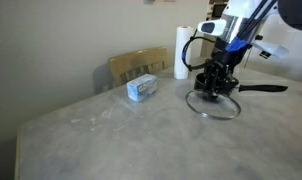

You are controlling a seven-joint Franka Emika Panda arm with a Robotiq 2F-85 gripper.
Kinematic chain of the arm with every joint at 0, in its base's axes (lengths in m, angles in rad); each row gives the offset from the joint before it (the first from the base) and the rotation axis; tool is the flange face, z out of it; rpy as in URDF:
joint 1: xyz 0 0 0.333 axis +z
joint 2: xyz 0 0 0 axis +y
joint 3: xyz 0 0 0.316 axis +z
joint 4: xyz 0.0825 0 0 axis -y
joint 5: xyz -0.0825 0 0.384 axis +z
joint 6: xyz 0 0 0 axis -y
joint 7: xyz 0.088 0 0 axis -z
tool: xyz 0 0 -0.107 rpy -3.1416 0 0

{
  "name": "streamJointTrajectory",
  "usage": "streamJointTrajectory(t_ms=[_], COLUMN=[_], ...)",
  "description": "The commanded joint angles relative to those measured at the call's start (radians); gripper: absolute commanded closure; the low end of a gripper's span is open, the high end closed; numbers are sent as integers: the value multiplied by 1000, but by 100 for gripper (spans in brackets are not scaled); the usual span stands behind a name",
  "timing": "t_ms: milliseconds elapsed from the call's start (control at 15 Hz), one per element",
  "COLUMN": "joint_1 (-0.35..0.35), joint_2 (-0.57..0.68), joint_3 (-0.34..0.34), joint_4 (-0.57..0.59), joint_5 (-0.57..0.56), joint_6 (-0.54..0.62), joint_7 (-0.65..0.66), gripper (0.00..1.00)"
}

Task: Remove the glass lid from the black pot and put it on the table

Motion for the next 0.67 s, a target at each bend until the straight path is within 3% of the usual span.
streamJointTrajectory(t_ms=[0,200,400,600], joint_1=[47,142,236,280], joint_2=[23,52,75,88], joint_3=[-33,-150,-262,-292], joint_4=[-69,-78,-64,-70], joint_5=[-111,-291,-438,-483], joint_6=[209,295,279,240], joint_7=[243,478,640,727], gripper=[86,86,86,86])
